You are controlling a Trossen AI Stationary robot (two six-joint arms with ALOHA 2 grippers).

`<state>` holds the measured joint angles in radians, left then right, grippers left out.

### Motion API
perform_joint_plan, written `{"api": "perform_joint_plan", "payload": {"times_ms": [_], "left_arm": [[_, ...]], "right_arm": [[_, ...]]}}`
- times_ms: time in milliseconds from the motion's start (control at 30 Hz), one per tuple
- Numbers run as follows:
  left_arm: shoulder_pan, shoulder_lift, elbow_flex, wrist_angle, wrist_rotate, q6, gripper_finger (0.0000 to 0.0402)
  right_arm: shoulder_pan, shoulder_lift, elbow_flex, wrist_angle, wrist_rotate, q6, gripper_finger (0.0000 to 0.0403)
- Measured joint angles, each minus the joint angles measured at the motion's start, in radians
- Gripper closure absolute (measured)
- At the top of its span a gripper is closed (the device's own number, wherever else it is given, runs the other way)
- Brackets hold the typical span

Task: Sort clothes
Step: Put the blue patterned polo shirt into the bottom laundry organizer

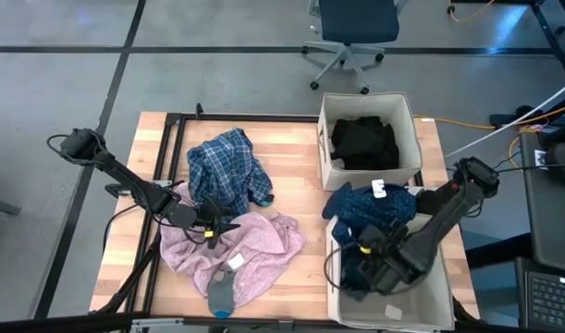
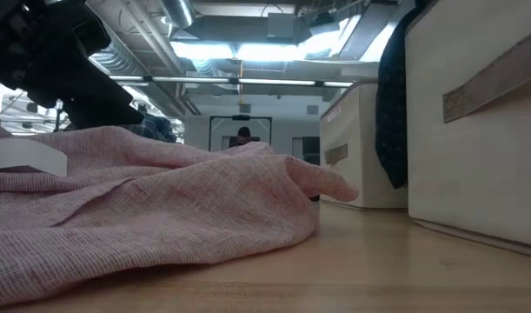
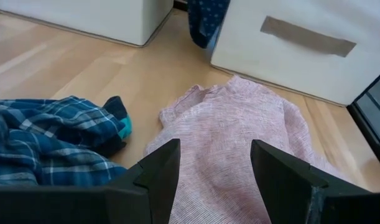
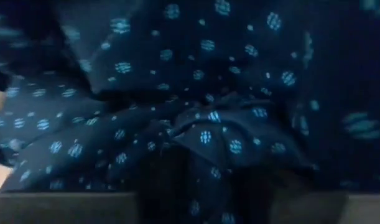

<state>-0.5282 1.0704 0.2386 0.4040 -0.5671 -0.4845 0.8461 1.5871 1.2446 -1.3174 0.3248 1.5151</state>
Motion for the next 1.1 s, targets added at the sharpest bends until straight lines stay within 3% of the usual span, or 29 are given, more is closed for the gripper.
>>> {"api": "perform_joint_plan", "payload": {"times_ms": [200, 367, 433, 500, 567, 767, 833, 1100], "left_arm": [[-0.001, 0.0, 0.0, -0.007, -0.001, 0.004, 0.0215], [-0.001, 0.0, 0.001, -0.018, -0.001, 0.046, 0.0215], [-0.001, 0.0, 0.001, -0.032, -0.001, 0.034, 0.0215], [-0.001, 0.0, 0.0, -0.037, -0.002, 0.029, 0.0215], [-0.001, 0.0, 0.001, -0.035, -0.002, 0.036, 0.0215], [-0.002, 0.0, 0.001, -0.037, -0.001, 0.04, 0.0215], [-0.002, -0.001, 0.001, -0.049, -0.001, 0.039, 0.0215], [-0.001, -0.001, 0.001, -0.079, -0.002, 0.021, 0.0215]], "right_arm": [[-0.07, 0.0, 0.036, -0.009, -0.195, -0.016, 0.0212], [-0.146, -0.001, 0.202, -0.128, -0.533, -0.073, 0.0174], [-0.178, -0.004, 0.286, -0.168, -0.608, -0.108, 0.017], [-0.225, -0.003, 0.376, -0.238, -0.607, -0.114, 0.0169], [-0.267, -0.006, 0.464, -0.256, -0.527, -0.12, 0.0169], [-0.38, -0.037, 0.612, -0.25, -0.051, -0.296, 0.0169], [-0.428, -0.043, 0.61, -0.255, 0.034, -0.352, 0.0169], [-0.622, -0.04, 0.446, -0.254, -0.15, -0.478, 0.0168]]}}
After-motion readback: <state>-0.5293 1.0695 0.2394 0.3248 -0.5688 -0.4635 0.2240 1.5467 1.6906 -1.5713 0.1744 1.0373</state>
